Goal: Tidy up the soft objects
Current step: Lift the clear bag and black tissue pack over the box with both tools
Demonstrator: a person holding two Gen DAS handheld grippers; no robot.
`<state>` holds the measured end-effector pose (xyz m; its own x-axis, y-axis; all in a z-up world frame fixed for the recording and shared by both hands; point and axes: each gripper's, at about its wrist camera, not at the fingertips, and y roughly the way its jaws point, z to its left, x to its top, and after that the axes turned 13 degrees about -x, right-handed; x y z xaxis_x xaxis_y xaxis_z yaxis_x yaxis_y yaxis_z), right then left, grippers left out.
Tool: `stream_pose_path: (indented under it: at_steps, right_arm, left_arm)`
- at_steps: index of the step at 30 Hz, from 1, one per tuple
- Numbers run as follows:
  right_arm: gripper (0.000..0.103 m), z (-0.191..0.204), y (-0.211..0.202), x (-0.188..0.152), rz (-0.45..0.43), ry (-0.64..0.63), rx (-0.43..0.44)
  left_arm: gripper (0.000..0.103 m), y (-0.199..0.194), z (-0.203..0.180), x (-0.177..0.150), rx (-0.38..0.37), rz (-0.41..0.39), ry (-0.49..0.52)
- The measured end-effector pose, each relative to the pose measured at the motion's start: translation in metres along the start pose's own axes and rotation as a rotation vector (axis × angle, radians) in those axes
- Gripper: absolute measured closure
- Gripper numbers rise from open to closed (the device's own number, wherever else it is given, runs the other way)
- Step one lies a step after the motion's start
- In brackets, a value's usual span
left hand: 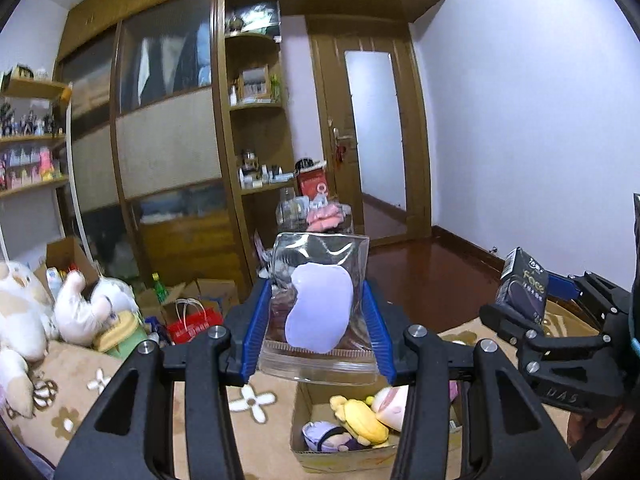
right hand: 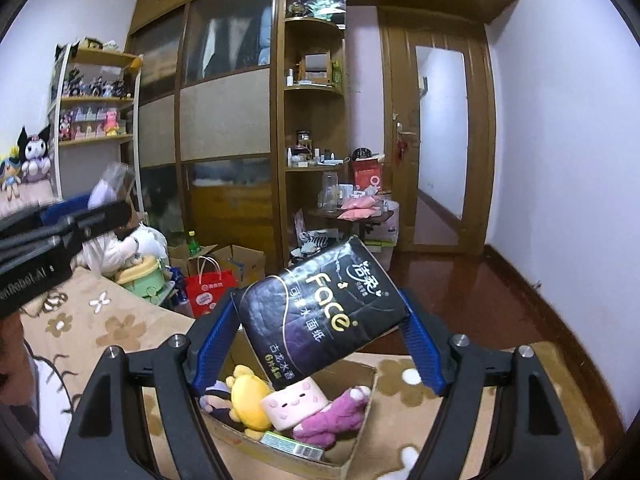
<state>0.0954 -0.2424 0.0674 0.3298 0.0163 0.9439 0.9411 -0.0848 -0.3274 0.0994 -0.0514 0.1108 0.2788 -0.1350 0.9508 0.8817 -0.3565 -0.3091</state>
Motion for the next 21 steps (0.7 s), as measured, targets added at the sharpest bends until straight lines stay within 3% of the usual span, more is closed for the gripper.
stream_pose_path:
  at_steps: [21]
  right_arm:
    - [0.022,0.003,0.079,-0.059,0.152,0.018,0.04]
  left_arm:
    - [0.058,0.098,0.021,-0.076,-0.021,0.223,-0.047]
